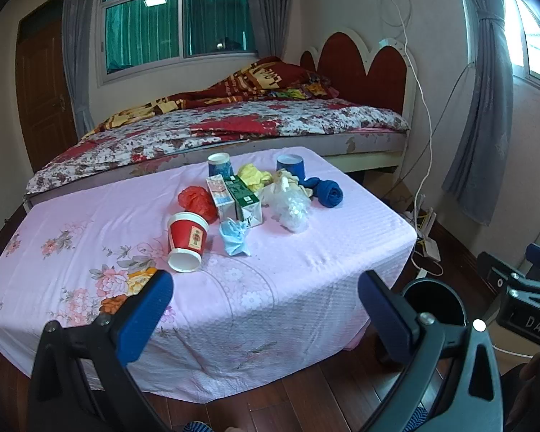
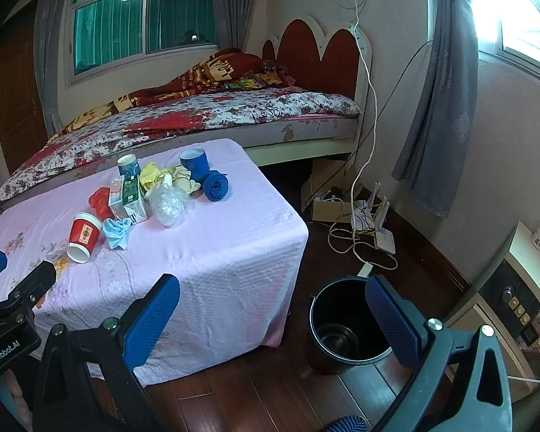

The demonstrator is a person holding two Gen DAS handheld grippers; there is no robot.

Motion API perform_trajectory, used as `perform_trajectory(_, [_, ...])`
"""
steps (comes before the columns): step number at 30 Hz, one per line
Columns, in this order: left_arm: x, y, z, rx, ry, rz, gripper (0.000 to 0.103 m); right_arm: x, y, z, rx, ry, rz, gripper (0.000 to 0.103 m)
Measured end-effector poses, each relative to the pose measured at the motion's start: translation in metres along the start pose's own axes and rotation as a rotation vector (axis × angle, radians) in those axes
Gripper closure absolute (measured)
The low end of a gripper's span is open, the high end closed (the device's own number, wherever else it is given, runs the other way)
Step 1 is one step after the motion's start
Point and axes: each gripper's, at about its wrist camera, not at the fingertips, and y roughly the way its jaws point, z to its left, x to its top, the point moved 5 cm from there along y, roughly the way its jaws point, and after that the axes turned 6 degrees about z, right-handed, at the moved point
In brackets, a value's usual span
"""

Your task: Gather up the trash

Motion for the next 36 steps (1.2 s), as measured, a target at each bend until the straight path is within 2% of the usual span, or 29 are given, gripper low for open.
perform_trajectory(20, [0.004, 0.001, 0.006, 0.007, -0.004, 0.001, 0.001, 0.001, 0.003, 0.002, -0.001, -0.011, 0.014, 0.000])
perform_trajectory(28, [0.011, 0.039, 0.034, 0.085, -0.008, 0.029, 0.001, 0.007, 0.034, 0.009, 0.016, -0.028, 0.042, 0.000])
perform_trajectory(36, [0.005, 0.094, 0.082, 0.117, -0.085, 0.090, 0.001, 0.025, 0.080, 0.037, 0.108, -0.088, 0.046, 0.000])
